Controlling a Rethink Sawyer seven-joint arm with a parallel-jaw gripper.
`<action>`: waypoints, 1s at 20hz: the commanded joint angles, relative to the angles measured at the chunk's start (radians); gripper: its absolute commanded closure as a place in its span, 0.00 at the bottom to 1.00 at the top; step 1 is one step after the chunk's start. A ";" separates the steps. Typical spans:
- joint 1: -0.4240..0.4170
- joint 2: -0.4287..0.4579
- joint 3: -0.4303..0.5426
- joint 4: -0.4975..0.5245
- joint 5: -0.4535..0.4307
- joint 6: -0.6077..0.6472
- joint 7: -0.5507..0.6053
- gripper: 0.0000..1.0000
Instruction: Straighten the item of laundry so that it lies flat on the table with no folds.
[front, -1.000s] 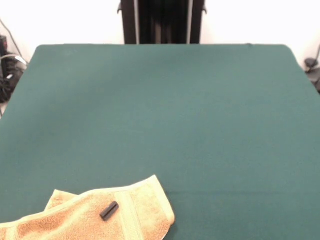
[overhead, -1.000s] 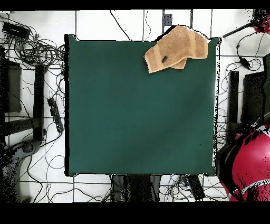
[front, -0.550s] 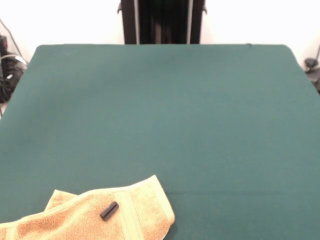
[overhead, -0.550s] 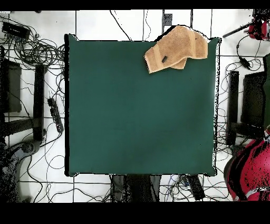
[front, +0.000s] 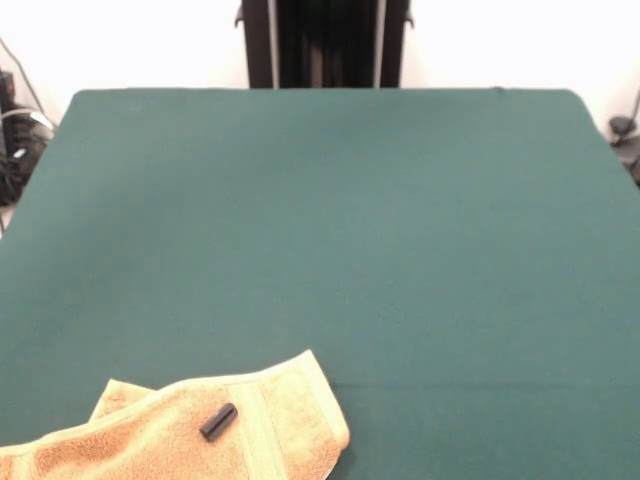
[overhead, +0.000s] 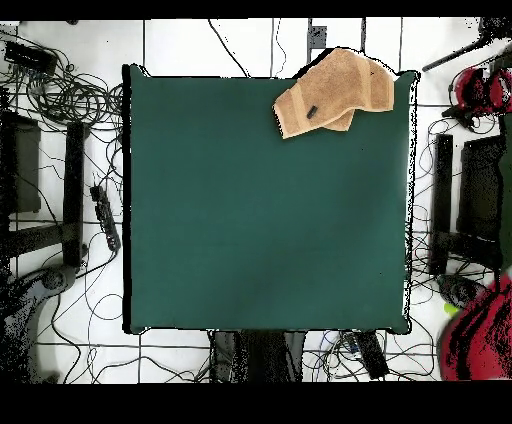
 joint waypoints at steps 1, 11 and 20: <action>-0.193 -0.165 -0.116 0.545 0.291 -0.388 0.496 1.00; -0.122 -0.318 -0.266 0.590 0.355 -0.466 0.598 1.00; 0.021 -0.298 -0.419 0.414 0.357 -0.394 0.488 1.00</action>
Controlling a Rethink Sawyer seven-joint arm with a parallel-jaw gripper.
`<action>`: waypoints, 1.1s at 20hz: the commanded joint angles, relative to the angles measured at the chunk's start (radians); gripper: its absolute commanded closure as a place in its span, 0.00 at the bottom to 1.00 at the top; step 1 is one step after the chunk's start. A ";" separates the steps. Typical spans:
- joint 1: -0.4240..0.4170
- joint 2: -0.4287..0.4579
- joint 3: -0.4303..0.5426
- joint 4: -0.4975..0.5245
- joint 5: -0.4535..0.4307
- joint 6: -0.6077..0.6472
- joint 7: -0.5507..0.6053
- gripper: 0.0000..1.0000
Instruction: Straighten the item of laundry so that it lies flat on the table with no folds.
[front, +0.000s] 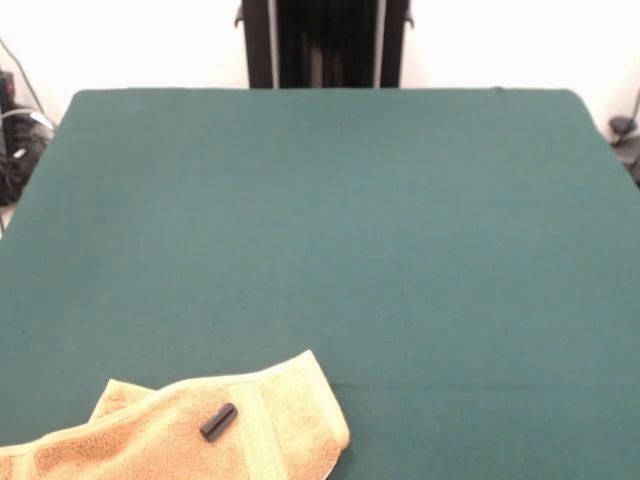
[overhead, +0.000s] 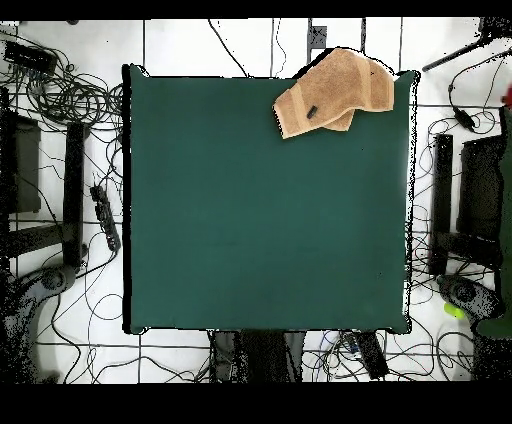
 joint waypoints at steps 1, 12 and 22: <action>0.173 -0.002 -0.206 0.027 0.009 0.101 0.151 1.00; 0.346 0.008 -0.330 -0.126 -0.044 0.136 0.181 1.00; 0.445 0.051 -0.390 -0.270 -0.058 0.182 0.155 1.00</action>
